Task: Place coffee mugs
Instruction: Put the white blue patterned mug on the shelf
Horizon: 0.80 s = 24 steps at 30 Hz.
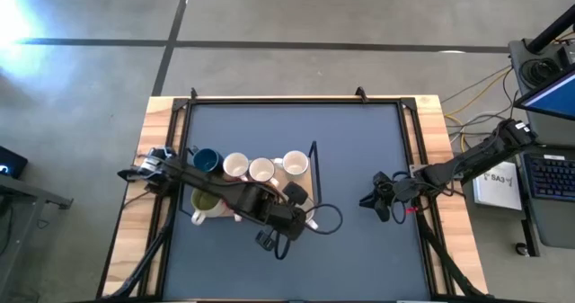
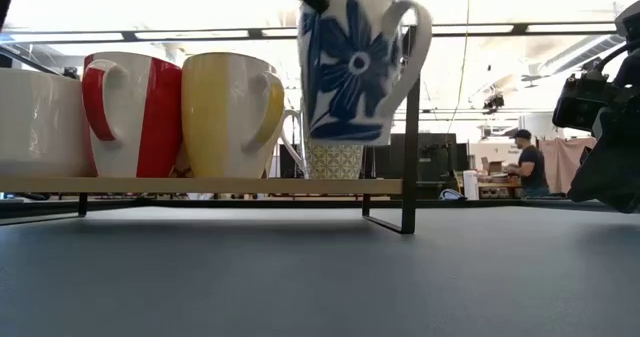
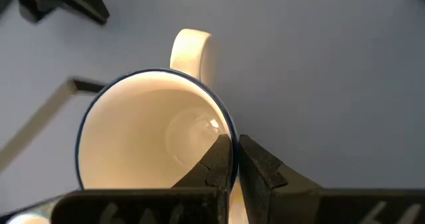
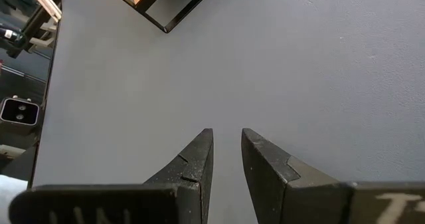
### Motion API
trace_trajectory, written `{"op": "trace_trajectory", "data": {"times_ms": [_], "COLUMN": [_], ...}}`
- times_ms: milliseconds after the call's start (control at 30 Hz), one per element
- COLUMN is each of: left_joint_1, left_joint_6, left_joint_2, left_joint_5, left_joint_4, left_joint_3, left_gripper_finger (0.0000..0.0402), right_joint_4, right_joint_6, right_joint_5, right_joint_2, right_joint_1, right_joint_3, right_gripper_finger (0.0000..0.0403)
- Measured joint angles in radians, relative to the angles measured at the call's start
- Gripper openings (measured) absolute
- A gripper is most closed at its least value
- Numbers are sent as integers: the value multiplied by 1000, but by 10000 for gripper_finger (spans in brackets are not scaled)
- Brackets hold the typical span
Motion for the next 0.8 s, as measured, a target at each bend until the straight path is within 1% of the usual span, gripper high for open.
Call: {"op": "trace_trajectory", "data": {"times_ms": [333,567,733,800], "left_joint_1": [43,78,107,112], "left_joint_6": [-12,0,-1,0], "left_joint_2": [0,0,0,0], "left_joint_5": [1,1,54,58], "left_joint_4": [-12,-16,-16,-8], "left_joint_3": [-45,-49,-56,-60], "left_gripper_finger": [0,0,0,0], "right_joint_4": [0,0,0,0], "right_joint_6": [0,0,0,0], "right_joint_5": [0,0,0,0], "right_joint_2": [0,0,0,0], "right_joint_1": [0,0,0,0], "right_joint_3": [0,0,0,0], "right_gripper_finger": [68,68,68,68]}}
